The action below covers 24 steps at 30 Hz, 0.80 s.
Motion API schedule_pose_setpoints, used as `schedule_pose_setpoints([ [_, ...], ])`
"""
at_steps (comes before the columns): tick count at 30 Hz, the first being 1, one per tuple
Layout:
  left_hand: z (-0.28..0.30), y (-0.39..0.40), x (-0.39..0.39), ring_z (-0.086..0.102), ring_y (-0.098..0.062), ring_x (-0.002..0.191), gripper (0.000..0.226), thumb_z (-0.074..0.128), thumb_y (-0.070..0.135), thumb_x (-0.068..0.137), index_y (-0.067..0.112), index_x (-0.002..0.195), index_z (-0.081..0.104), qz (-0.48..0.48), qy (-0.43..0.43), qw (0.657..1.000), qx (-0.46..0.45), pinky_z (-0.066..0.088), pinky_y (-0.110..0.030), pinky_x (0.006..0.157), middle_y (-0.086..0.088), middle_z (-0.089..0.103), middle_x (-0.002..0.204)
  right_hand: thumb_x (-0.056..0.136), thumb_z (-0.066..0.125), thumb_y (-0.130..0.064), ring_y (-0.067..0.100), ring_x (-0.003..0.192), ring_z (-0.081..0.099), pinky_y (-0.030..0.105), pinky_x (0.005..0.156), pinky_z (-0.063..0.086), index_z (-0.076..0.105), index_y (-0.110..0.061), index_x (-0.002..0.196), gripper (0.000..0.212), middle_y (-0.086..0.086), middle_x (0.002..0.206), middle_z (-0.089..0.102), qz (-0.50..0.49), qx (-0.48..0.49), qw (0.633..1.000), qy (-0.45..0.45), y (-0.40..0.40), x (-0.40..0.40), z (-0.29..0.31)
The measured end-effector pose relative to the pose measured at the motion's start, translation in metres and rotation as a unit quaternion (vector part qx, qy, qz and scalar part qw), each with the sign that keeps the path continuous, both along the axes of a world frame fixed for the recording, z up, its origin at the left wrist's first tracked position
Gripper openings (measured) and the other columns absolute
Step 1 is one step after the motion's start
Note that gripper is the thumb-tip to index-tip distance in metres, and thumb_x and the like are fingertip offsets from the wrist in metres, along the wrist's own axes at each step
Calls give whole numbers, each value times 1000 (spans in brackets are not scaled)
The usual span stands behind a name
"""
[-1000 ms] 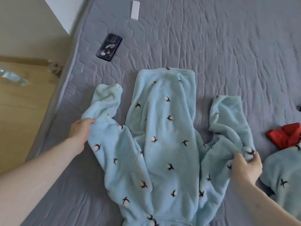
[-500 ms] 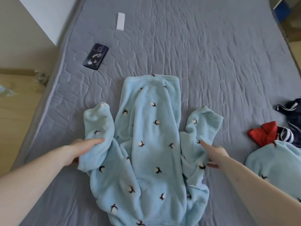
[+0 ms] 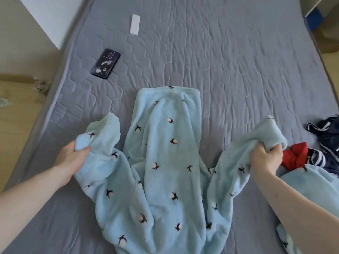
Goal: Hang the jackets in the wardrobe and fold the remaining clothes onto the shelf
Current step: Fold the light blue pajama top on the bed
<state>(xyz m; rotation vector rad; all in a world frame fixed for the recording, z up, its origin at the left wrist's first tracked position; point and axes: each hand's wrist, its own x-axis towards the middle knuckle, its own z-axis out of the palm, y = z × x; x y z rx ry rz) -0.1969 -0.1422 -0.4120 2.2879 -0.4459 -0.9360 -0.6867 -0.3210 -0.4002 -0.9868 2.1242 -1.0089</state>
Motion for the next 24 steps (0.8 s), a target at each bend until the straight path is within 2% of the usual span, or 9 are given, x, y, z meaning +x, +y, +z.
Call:
schedule_pose_setpoints([
  [2,5,-5,-3,64,-26,102,25,64,19,97,27,120,66,21,-21,999,-31,50,-39,89,-4,69,115,93,59,-30,33,111,61,39,89,45,51,-21,127,36,5,114,65,60,114,990,66,8,-20,-14],
  [4,11,-9,-8,63,-24,101,25,63,19,96,26,120,66,32,-40,997,-52,50,-39,89,-3,69,115,93,66,-29,38,131,51,43,106,41,34,-13,150,68,16,143,53,29,201,978,57,20,-34,-26],
  [6,19,-15,-17,64,-27,105,23,61,22,96,26,118,66,29,-55,996,-65,53,-43,93,-2,69,115,92,69,-29,40,140,43,46,114,38,23,-7,157,82,19,154,41,-21,239,970,45,37,-41,-31],
  [8,31,-22,-29,64,-26,106,22,58,23,98,29,118,63,3,-65,994,-83,52,-43,94,1,68,115,92,68,-30,40,140,41,50,114,38,23,-8,157,82,19,156,36,-15,251,966,54,57,-40,-31],
  [11,51,-34,-56,59,-17,108,31,54,19,100,31,128,58,-61,-87,987,-125,44,-34,91,7,64,118,92,66,-28,39,138,40,54,109,40,27,-16,154,74,14,156,31,49,252,963,87,91,-31,-25],
  [13,68,-42,-78,56,-7,110,36,52,15,101,32,133,55,-104,-83,979,-157,40,-28,92,11,62,121,91,65,-28,35,135,40,50,101,42,30,-23,150,69,8,154,30,100,241,961,95,112,-25,-17],
  [16,95,-53,-115,51,12,117,52,51,12,102,40,144,45,-183,-61,963,-190,36,-19,98,29,57,133,91,64,-28,25,133,41,44,92,42,32,-32,145,63,0,148,34,185,230,952,86,139,-25,-3],
  [21,135,-78,-182,47,5,134,63,49,17,99,52,150,34,-263,-8,936,-235,39,-32,109,30,52,143,93,65,-27,8,117,50,39,88,52,29,-37,145,64,-13,140,35,265,193,944,40,157,-44,22],
  [24,155,-103,-232,49,15,125,73,46,11,99,54,153,24,-308,-17,919,-244,40,-19,101,36,50,141,92,64,-24,4,105,57,38,84,56,33,-35,142,60,-13,137,39,251,176,952,21,155,-62,36],
])
